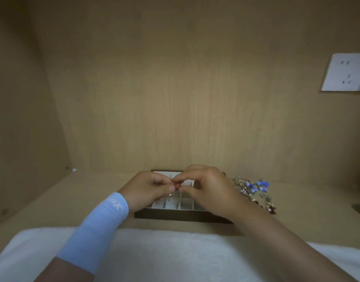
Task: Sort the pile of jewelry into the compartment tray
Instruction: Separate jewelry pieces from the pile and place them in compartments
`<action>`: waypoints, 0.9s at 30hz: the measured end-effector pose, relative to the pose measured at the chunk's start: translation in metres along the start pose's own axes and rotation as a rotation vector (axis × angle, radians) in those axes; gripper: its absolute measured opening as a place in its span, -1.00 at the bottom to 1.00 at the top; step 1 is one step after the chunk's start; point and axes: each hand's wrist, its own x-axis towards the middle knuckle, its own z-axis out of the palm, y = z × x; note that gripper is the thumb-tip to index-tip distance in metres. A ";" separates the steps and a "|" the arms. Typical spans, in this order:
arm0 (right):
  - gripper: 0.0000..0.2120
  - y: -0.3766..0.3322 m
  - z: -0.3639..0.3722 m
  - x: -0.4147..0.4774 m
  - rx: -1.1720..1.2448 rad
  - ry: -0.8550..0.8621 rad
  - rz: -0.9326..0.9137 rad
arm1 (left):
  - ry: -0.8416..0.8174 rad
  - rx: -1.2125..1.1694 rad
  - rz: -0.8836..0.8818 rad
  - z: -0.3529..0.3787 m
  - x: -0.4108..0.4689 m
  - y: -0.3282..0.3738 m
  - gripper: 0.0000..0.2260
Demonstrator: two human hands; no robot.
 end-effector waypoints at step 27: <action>-0.88 -0.025 0.074 0.044 -0.274 -0.263 0.216 | 0.146 0.542 -0.102 -0.056 -0.025 -0.042 -0.86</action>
